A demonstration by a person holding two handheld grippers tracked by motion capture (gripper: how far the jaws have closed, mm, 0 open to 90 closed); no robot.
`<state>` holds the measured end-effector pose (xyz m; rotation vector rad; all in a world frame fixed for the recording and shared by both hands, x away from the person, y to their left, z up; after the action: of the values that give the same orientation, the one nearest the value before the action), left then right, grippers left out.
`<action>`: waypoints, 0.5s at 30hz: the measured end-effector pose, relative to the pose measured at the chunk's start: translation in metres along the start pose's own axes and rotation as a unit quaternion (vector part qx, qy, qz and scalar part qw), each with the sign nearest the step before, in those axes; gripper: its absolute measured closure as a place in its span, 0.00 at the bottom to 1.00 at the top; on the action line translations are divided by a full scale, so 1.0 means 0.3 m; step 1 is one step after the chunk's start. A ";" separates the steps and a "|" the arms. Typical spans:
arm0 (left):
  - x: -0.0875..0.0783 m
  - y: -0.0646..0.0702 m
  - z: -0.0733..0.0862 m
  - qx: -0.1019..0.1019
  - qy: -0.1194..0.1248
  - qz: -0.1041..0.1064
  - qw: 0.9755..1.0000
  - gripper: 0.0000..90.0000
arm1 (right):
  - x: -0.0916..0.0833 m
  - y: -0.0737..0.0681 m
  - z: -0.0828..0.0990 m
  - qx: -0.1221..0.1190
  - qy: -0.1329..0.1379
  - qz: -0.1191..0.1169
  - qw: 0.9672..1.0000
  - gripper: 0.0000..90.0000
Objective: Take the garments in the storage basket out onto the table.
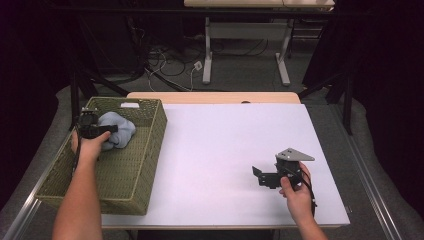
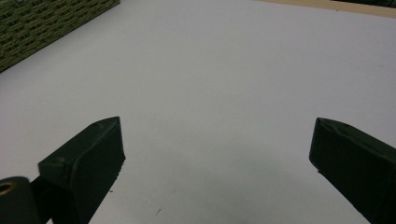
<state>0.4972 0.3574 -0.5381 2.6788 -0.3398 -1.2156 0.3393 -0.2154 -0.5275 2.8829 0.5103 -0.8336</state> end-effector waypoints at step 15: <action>-0.021 0.019 -0.009 -0.007 -0.009 -0.016 1.000 0.55 | 0.002 0.003 0.003 0.002 -0.004 0.000 1.000 0.04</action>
<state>0.4944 0.3538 -0.5306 2.6733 -0.2911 -1.2457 0.3395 -0.2163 -0.5287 2.8821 0.5096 -0.8462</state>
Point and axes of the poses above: each handheld gripper's, and its own axes: x roughly forward along the jaws, z roughly out of its underside, y roughly to its right, the point moved 4 cm from there along x, roughly forward along the jaws, and after that the axes turned 9 degrees about z, right-handed, at the moved point
